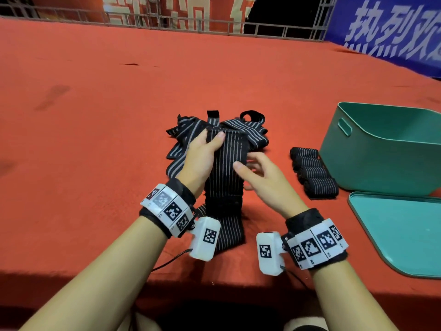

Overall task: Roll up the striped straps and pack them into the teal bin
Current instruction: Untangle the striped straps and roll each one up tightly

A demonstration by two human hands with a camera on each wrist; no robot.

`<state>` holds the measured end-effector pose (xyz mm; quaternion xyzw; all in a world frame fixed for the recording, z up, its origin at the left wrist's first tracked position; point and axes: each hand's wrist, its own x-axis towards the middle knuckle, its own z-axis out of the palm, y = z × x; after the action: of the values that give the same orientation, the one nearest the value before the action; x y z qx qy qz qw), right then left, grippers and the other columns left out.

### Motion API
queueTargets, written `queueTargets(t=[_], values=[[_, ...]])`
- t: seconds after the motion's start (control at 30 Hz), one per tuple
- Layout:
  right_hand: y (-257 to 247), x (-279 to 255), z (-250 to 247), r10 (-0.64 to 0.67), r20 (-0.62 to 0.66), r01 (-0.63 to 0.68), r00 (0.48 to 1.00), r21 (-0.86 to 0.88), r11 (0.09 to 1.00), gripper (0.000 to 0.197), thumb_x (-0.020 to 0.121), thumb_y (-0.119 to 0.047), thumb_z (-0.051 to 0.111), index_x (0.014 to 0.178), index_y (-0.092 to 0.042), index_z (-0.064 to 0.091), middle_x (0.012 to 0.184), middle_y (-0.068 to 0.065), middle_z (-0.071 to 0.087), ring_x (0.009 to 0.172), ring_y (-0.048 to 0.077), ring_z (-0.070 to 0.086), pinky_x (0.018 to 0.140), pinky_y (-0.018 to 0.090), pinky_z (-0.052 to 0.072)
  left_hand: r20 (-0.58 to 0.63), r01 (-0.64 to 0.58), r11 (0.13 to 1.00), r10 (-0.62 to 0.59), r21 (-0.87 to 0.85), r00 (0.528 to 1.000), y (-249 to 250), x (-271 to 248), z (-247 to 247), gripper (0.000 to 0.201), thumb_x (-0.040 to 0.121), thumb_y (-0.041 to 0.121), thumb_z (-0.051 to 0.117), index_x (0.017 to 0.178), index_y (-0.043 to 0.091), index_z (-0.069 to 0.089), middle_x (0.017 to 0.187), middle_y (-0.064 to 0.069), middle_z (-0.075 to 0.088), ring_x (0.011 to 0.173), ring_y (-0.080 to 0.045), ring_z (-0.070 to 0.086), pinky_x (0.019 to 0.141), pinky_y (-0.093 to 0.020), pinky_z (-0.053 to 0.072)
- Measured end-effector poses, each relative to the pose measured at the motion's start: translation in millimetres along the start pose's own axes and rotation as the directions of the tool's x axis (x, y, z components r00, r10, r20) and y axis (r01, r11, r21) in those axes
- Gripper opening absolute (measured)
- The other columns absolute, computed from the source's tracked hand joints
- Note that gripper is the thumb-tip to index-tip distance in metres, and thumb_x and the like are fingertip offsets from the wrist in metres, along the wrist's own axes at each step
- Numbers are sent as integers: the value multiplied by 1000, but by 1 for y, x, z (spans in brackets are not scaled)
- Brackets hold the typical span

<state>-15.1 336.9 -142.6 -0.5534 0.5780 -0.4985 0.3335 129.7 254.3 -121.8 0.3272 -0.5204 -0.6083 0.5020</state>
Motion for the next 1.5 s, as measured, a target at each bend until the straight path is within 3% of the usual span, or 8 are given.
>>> queueTargets(t=[0.17,0.5,0.63,0.87,1.0,1.2,1.33,1.5], values=[[7,11,1,-24,-204,62,979,182,981,17,100,-19,66,116,-16,71,105,2,75,93,9,69,69,43,60,106,85,994,-92,62,990,-18,-10,1,20,103,13,55,116,5,69,118,-16,73,107,-29,71,95,-42,57],[71,6,22,113,-173,-53,978,320,946,19,93,-9,72,110,-15,77,107,4,77,106,25,71,89,48,57,64,102,957,-124,273,990,-70,-11,-33,21,95,8,64,111,18,75,109,-2,75,104,-18,70,91,-30,55],[89,12,29,186,-176,-110,967,371,922,22,90,-4,74,110,-12,78,112,8,77,114,31,69,95,44,57,46,275,950,-284,150,958,-91,-8,-38,17,96,5,61,108,8,73,102,-8,74,96,-23,68,78,-30,54],[108,11,35,349,-91,-254,933,522,814,23,93,2,67,108,-13,77,105,6,78,94,18,73,84,32,60,95,530,848,-528,14,844,-106,-9,-41,36,101,45,57,107,11,68,75,-5,70,66,-20,66,61,-26,54],[112,13,40,312,-124,-236,942,416,878,25,88,0,74,105,-16,81,112,9,77,111,28,72,100,43,56,37,486,874,-487,25,873,-106,-10,-39,45,94,45,65,120,9,72,116,-11,76,110,-28,72,104,-48,53],[106,7,36,367,-66,-292,928,484,825,23,95,-12,67,116,-5,74,105,9,77,91,18,70,72,27,56,-14,451,892,-451,2,892,-114,-13,-42,25,94,17,64,113,2,73,99,-7,73,83,-16,69,68,-26,57],[108,10,42,390,-80,-320,917,434,842,30,94,-28,72,117,-8,73,106,8,78,91,21,73,76,35,60,-26,440,898,-440,4,898,-124,-9,-53,25,100,3,54,119,7,70,102,-8,69,74,-10,60,59,-20,53],[110,13,45,379,-130,-300,916,403,865,18,92,-7,72,108,-14,75,105,10,78,93,23,75,72,33,61,31,423,906,-424,32,905,-125,-11,-54,25,105,6,50,126,0,63,100,-9,74,75,-9,70,58,-20,54]])
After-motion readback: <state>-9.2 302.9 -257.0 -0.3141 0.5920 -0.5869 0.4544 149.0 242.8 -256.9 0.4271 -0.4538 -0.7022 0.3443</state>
